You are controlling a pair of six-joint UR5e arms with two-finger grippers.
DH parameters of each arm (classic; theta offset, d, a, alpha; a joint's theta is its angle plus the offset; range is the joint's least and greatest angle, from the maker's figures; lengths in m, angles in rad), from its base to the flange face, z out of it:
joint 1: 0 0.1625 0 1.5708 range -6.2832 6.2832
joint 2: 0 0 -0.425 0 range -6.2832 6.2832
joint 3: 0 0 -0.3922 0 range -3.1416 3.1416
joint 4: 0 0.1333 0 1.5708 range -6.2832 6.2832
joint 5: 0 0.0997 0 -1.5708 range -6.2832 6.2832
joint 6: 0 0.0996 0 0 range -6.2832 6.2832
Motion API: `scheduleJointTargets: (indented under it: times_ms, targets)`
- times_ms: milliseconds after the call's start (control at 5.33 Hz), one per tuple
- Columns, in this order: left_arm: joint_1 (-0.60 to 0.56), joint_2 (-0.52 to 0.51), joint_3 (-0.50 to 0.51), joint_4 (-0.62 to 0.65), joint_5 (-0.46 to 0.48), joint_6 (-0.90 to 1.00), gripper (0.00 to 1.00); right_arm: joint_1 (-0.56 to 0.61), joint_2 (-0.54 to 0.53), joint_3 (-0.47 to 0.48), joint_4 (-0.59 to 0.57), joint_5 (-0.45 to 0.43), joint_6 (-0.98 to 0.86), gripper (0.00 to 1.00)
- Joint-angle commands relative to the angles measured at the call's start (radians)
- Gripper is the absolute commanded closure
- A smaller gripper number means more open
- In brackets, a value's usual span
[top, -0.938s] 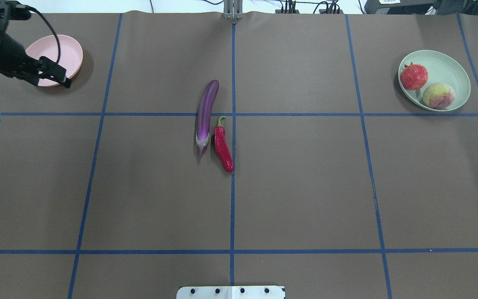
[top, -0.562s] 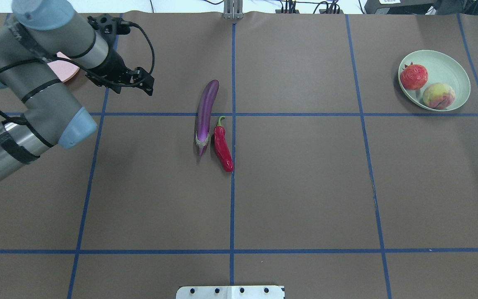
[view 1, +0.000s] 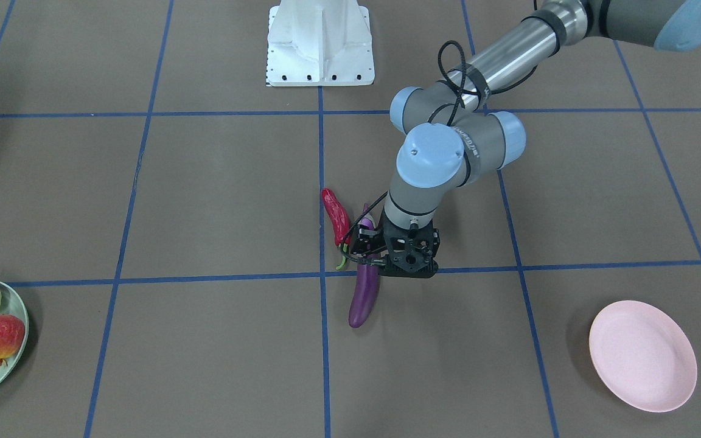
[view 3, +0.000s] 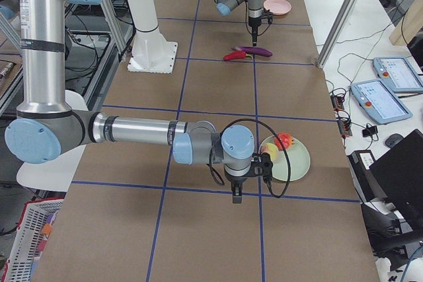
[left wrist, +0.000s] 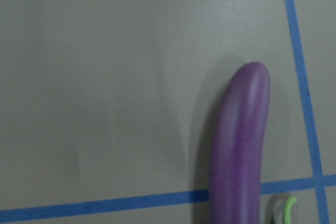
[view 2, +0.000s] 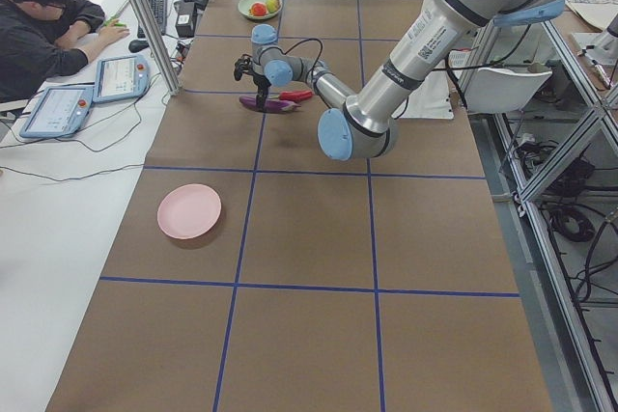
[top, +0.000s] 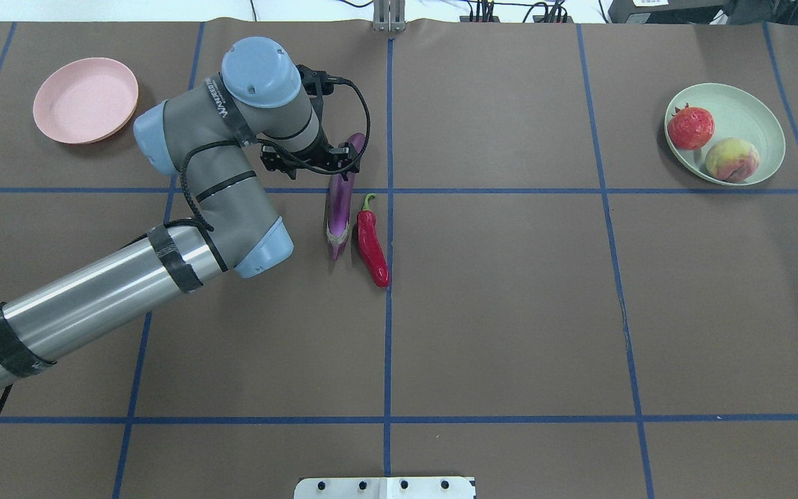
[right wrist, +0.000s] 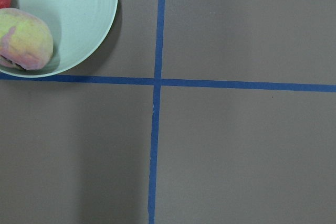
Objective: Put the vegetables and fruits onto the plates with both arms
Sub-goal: 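Move the left gripper to the purple eggplant and grasp it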
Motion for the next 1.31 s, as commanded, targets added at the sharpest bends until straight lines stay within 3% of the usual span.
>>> scheduleJointTargets:
  times_ms: [0, 188, 750, 938, 1125]
  targets:
    - [0.011, -0.021, 0.050, -0.027, 0.017, -0.012, 0.04, 0.000, 0.000, 0.000, 0.001, 0.001, 0.002, 0.00]
    - [0.011, -0.040, 0.083, -0.037, 0.017, -0.012, 0.18, 0.000, 0.000, -0.002, 0.001, -0.001, 0.000, 0.00]
    - [0.028, -0.063, 0.108, -0.037, 0.017, -0.023, 0.28, 0.000, 0.002, -0.002, 0.001, -0.001, 0.000, 0.00]
    - [0.030, -0.063, 0.111, -0.037, 0.017, -0.023, 0.43, 0.000, 0.000, -0.002, 0.001, -0.001, 0.000, 0.00]
    - [0.030, -0.063, 0.111, -0.034, 0.015, -0.023, 0.75, 0.000, 0.000, 0.000, 0.001, -0.001, 0.000, 0.00]
